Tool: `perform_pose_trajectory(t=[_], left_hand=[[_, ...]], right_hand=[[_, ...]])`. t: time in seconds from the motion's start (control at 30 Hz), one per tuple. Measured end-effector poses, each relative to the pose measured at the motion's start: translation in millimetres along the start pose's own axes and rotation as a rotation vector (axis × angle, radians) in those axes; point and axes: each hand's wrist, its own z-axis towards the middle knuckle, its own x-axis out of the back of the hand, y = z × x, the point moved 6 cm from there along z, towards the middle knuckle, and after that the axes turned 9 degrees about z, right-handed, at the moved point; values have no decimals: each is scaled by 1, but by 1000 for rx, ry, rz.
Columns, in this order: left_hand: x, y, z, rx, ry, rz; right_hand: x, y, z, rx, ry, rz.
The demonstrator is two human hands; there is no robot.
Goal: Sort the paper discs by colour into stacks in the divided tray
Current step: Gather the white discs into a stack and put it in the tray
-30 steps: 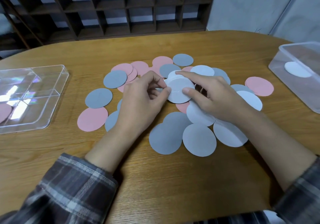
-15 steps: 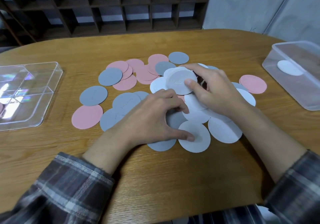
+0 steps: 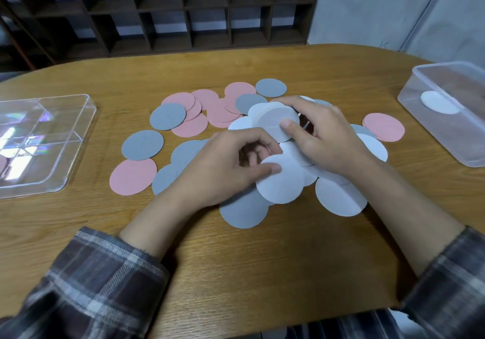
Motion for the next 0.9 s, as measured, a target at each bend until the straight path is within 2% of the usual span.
perform_pose_trajectory(t=[0.13, 0.23, 0.37, 0.5, 0.63, 0.9], left_hand=[[9, -6, 3, 22, 72, -163], [16, -6, 3, 22, 174, -183], [25, -9, 2, 48, 322, -174], [29, -15, 0, 113, 399, -128], [31, -17, -2, 154, 472, -28], [30, -20, -3, 192, 504, 10]], right_hand=[[-1, -1, -1, -18, 5, 23], [0, -2, -2, -33, 26, 71], [-2, -5, -3, -52, 5, 121], [-6, -5, -5, -105, -26, 257], [-7, -7, -6, -123, -35, 292], [-13, -11, -8, -115, -67, 224]])
